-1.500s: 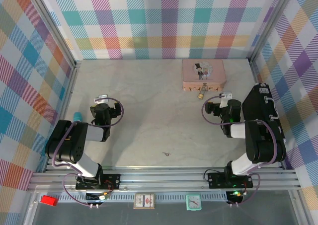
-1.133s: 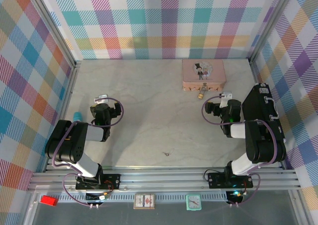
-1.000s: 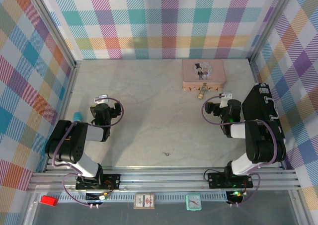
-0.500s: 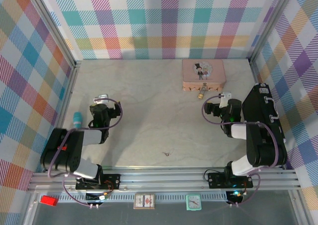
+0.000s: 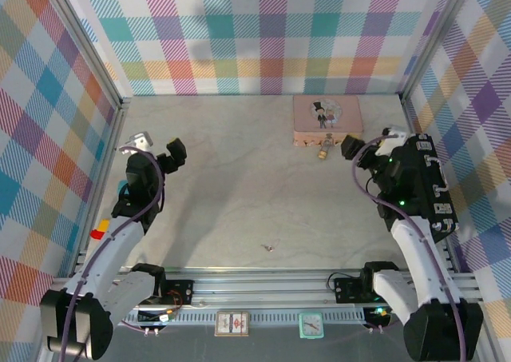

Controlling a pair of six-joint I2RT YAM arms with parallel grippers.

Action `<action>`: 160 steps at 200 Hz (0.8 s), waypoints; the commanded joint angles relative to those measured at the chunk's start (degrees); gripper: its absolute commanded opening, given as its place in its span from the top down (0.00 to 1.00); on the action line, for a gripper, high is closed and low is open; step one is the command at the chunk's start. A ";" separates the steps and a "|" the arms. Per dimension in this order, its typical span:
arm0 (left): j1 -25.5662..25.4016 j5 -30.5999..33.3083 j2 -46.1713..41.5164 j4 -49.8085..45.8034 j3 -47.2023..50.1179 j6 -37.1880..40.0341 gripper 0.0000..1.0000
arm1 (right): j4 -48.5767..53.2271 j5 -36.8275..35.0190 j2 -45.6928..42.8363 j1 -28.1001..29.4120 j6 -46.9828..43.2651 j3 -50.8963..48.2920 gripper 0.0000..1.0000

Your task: Unlock the padlock with the key

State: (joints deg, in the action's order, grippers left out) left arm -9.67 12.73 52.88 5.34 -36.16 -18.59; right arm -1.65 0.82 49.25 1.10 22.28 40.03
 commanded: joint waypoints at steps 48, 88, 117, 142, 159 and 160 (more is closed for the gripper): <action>-0.09 -0.85 -9.92 -26.07 2.37 -22.92 0.00 | 21.91 15.24 -5.48 -0.02 7.86 0.69 0.01; 0.14 -15.05 -9.75 -24.92 2.57 -13.41 0.00 | 31.21 20.81 -0.86 6.31 5.81 2.98 0.01; -2.71 -25.80 -7.40 -16.92 6.54 -10.75 0.00 | 34.21 15.17 1.25 18.20 8.06 1.03 0.01; -15.72 -13.36 -9.45 -18.59 8.25 -7.75 0.00 | 33.99 13.07 3.22 27.05 11.84 -1.40 0.00; -22.60 -9.42 -10.81 -16.24 10.67 -5.71 0.00 | 34.05 12.36 4.88 31.75 14.15 -2.78 0.03; -22.90 -9.27 -10.88 -16.02 10.85 -5.60 0.00 | 34.02 12.36 4.97 32.02 14.35 -2.86 0.03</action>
State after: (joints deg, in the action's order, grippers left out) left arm -24.97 -2.24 44.40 -14.44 -27.94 -28.77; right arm 30.00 15.20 52.53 28.21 32.25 39.38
